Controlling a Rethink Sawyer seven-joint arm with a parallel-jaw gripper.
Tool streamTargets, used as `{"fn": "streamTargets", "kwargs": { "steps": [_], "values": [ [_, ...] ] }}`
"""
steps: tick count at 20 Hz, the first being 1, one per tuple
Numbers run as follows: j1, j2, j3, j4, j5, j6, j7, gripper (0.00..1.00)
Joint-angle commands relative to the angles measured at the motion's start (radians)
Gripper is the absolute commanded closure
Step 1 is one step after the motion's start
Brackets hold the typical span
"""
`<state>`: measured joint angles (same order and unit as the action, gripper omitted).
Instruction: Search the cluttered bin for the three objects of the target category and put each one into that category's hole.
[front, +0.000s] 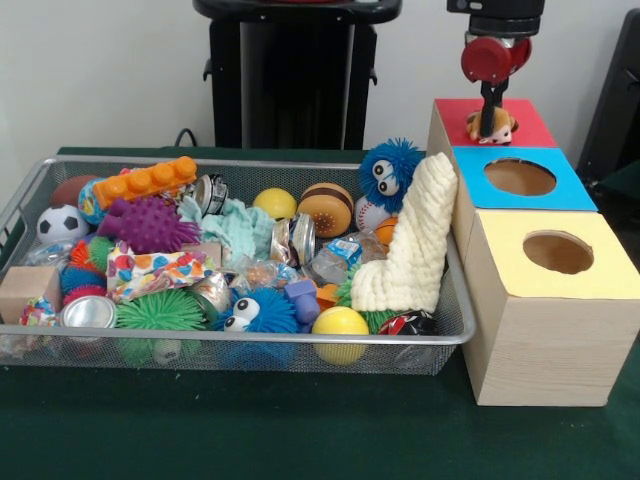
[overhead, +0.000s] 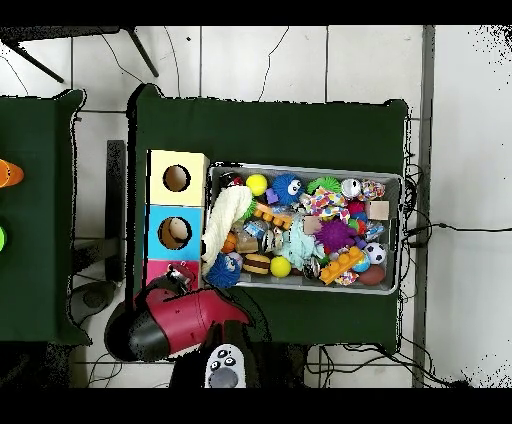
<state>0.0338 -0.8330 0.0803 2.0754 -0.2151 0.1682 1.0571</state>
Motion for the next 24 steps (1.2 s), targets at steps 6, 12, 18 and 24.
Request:
{"fn": "streamTargets", "kwargs": {
  "steps": [6,12,18,24],
  "values": [
    [-0.094,0.255,-0.004,0.179,-0.089,0.401,0.031,1.00],
    [-0.130,0.242,0.019,0.212,-0.071,0.296,0.077,0.00],
    [-0.152,0.217,0.043,0.217,-0.097,0.318,0.043,0.00],
    [-0.160,0.201,0.059,0.217,-0.100,0.343,0.034,0.00]
  ]
}}
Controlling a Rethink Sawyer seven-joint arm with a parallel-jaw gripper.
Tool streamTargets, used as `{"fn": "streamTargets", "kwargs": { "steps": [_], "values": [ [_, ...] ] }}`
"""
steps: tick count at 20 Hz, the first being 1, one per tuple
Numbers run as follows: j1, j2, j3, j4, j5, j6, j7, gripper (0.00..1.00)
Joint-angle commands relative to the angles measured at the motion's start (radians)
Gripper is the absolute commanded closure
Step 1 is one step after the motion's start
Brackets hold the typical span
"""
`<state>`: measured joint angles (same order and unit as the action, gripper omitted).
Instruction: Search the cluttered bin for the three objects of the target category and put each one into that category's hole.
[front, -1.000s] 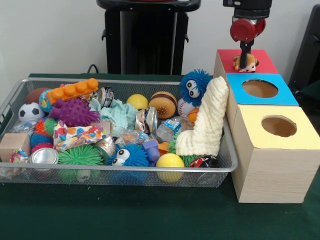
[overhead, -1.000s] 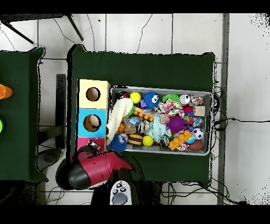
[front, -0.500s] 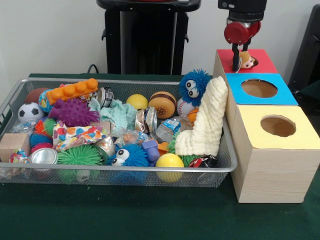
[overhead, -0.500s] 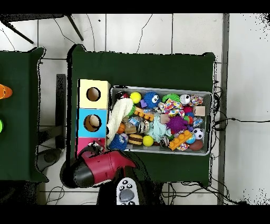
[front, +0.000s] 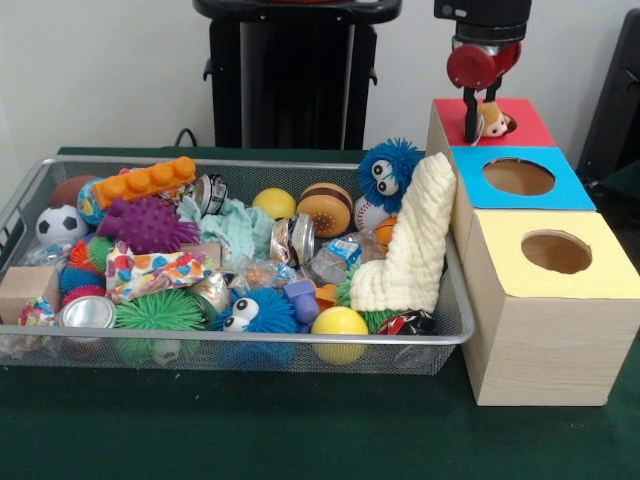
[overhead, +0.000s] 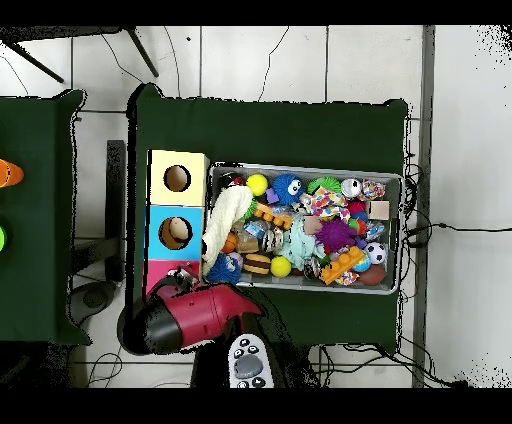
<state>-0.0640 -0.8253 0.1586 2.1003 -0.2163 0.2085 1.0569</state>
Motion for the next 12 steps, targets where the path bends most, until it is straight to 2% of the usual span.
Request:
{"fn": "streamTargets", "kwargs": {
  "steps": [1,12],
  "values": [
    [-0.063,0.192,-0.014,0.189,-0.098,0.312,0.030,0.00],
    [-0.088,0.132,0.026,0.209,-0.067,0.333,0.038,0.00]
  ]
}}
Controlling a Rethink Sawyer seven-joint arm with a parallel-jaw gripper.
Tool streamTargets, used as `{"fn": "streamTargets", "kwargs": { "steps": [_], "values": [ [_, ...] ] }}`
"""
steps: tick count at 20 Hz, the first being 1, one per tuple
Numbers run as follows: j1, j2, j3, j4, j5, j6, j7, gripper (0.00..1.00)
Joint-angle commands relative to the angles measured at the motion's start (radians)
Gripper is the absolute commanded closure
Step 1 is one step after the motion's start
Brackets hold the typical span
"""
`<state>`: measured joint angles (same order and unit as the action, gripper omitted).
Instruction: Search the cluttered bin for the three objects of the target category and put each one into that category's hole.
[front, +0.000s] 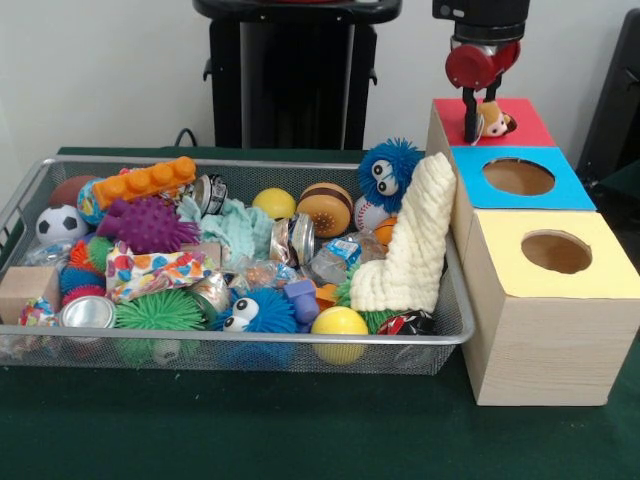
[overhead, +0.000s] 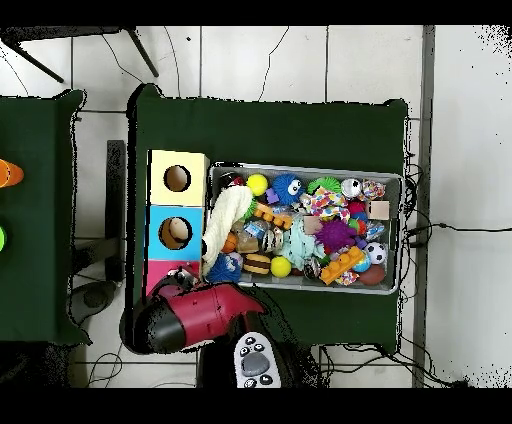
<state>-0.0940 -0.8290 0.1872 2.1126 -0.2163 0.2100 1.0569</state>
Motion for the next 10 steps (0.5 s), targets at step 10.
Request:
{"fn": "streamTargets", "kwargs": {
  "steps": [10],
  "values": [
    [-0.061,0.084,0.000,0.193,-0.053,0.397,0.041,0.00]
  ]
}}
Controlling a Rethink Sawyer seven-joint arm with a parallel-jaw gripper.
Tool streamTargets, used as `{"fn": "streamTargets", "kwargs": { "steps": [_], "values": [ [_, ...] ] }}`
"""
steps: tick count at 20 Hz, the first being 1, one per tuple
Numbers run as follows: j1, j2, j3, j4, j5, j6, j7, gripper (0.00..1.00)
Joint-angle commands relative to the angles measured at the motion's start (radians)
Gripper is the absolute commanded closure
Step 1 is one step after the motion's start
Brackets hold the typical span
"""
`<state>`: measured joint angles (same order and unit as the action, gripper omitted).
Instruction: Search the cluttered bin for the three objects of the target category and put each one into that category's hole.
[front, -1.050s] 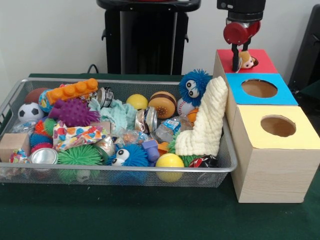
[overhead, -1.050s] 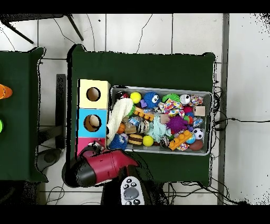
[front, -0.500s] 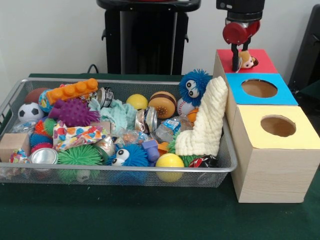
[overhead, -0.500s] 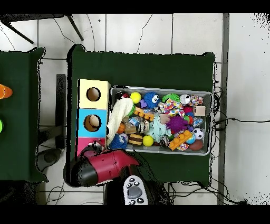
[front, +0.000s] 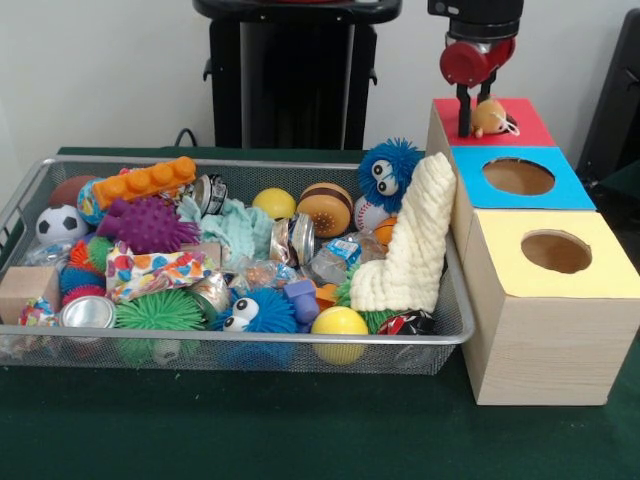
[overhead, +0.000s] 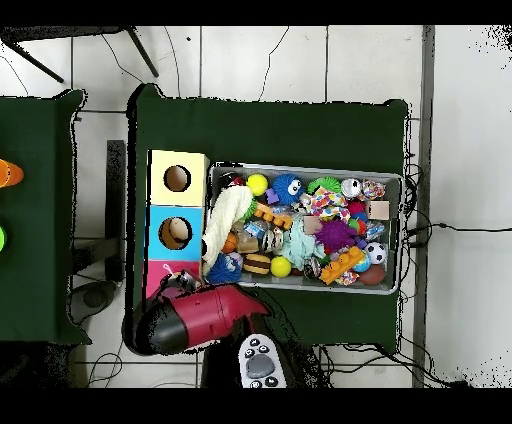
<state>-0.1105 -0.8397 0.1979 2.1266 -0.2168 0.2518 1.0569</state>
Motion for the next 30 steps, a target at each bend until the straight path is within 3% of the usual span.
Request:
{"fn": "streamTargets", "kwargs": {
  "steps": [1,16,22,27,30],
  "values": [
    [-0.045,0.093,-0.011,0.178,-0.055,0.356,0.041,0.00],
    [-0.039,0.079,-0.009,0.173,-0.048,0.374,0.065,0.00],
    [-0.052,0.053,-0.008,0.188,-0.031,0.256,0.117,0.00],
    [-0.089,0.039,0.015,0.206,-0.011,0.022,0.200,0.00],
    [-0.120,0.009,0.050,0.213,0.012,-0.063,0.227,0.00]
  ]
}}
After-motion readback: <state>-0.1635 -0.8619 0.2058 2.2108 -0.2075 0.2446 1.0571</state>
